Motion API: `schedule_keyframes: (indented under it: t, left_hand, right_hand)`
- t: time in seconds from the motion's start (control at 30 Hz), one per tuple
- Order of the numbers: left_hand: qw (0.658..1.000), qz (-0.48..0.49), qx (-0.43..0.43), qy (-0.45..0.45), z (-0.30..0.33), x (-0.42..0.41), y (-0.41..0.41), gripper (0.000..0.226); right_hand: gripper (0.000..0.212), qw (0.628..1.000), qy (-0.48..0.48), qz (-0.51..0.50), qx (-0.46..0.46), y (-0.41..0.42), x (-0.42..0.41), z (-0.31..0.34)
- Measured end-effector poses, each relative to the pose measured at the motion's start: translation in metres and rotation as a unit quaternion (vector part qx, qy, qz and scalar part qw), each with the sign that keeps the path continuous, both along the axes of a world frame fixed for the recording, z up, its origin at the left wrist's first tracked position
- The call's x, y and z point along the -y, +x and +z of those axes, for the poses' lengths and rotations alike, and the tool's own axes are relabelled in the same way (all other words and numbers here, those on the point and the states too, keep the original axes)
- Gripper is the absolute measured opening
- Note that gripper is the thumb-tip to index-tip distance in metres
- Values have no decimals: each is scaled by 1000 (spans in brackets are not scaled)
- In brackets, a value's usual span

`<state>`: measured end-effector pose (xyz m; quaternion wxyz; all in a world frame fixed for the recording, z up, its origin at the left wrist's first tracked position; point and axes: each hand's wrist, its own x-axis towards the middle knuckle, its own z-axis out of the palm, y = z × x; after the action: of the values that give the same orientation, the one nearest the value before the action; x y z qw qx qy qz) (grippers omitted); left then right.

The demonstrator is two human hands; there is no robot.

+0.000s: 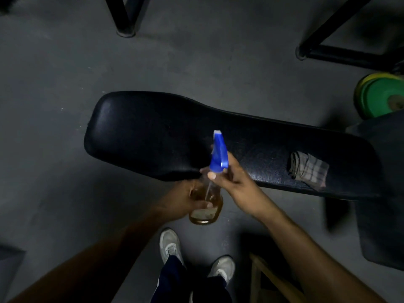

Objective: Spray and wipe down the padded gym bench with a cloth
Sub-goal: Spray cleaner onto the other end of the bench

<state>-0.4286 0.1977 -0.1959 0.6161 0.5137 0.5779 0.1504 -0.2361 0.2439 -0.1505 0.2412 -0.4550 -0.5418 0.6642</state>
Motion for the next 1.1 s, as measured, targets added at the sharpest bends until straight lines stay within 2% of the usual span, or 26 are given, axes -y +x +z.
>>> schedule_keyframes:
  t: [0.1,0.2,0.3,0.37,0.53,0.63,0.77,0.93,1.1]
  left_hand:
    - [999,-39,-27,-4,-11,24,15,31]
    - [995,-63,-76,14,-21,44,33,23]
    - [985,-118,-111,63,-22,58,50,17]
    - [983,-125,-115,70,-22,65,58,25]
    - [980,-152,-123,29,-25,68,59,31]
    - [970,-172,-170,29,-30,59,45,45]
    - [966,-133,-220,29,-27,38,23,55]
    - [959,-77,-264,64,-32,15,1,62]
    - [939,-68,-323,90,-38,-1,-11,69]
  right_hand:
    - [51,997,-18,-45,66,2,30,-22]
    - [46,984,-32,-135,109,0,56,-37]
    - [29,972,-60,-218,65,-4,70,-42]
    - [17,967,-65,-241,60,-4,74,-45]
    - [18,962,-45,-249,101,3,75,-49]
    - [22,963,-25,-235,131,8,75,-53]
    - [30,967,-29,-200,154,15,80,-58]
    - [21,970,-22,-171,172,14,88,-64]
    - [19,968,-18,-156,195,11,98,-70]
